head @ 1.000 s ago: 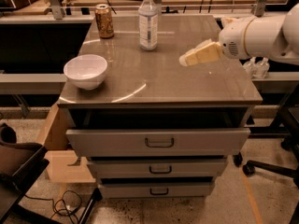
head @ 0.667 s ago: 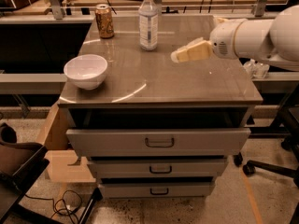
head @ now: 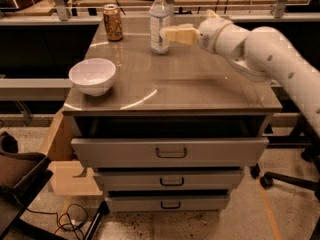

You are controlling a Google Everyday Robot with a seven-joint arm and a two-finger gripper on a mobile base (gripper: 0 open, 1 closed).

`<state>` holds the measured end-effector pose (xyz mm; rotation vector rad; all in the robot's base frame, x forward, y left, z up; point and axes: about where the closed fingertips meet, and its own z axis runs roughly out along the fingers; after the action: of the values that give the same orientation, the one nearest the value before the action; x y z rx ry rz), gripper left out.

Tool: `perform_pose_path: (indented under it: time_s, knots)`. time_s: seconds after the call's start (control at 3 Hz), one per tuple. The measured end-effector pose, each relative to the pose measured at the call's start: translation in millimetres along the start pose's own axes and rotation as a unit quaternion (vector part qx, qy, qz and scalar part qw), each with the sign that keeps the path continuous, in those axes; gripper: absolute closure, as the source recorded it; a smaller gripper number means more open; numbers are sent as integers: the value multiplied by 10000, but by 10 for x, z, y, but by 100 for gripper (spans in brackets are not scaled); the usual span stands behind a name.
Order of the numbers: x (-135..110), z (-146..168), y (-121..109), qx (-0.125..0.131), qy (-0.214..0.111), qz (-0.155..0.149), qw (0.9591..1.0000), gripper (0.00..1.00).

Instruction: Knock blue plastic bottle over

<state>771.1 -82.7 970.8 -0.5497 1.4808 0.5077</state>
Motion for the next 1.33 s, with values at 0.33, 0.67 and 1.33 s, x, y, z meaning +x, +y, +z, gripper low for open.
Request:
perform_pose_path:
  time_s: [0.33,0.67,1.33]
  knots:
    - [-219,475,9,-51,-405,95,9991,0]
    - [-255,755,-30,-57,-231,-116,9997,0]
    - [-88,988,-219,73,281,-439,9986,0]
